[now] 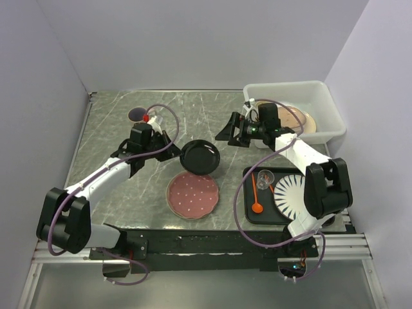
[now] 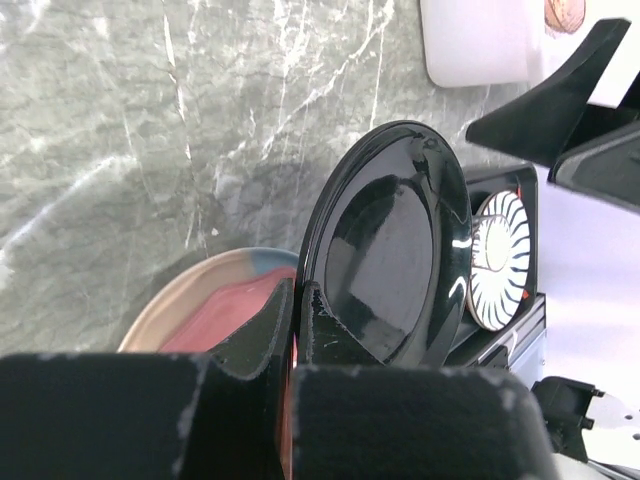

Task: Place the plates into the plastic bin on the countertop
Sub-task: Place the plate in the plastic bin.

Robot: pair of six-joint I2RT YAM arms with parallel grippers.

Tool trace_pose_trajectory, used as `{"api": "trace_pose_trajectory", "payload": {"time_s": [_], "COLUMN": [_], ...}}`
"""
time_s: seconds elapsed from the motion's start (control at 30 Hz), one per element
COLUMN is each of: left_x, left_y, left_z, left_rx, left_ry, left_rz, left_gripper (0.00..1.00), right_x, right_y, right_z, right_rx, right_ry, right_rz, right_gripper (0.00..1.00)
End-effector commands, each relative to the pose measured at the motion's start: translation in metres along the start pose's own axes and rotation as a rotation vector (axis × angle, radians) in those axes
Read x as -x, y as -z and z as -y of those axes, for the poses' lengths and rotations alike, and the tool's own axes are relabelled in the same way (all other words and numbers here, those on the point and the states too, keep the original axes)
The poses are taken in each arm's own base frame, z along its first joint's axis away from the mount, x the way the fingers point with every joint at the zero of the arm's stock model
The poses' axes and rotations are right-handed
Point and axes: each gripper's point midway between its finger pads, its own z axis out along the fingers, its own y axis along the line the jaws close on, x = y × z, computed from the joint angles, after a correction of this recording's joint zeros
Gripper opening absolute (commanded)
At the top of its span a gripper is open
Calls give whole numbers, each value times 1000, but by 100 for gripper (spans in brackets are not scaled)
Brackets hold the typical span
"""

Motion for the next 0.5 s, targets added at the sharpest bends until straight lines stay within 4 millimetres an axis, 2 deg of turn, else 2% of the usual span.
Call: {"api": "trace_pose_trajectory", "payload": {"time_s": [0.0, 0.27, 0.47], "left_x": [24, 29, 30], "left_y": [3, 6, 9], "left_z": [23, 24, 22], "left_rx": [-82, -85, -83], "left_ry": [-8, -12, -7], "left_rz": [50, 64, 70], "left_gripper": [1, 1, 1], "right_x": [-8, -29, -40], "right_y": [-12, -37, -48], "right_z": [-22, -36, -37], "right_rx": [90, 128, 148], "right_ry": [35, 37, 28], "right_rz": [-36, -121, -174], "right_gripper": [97, 94, 80]}}
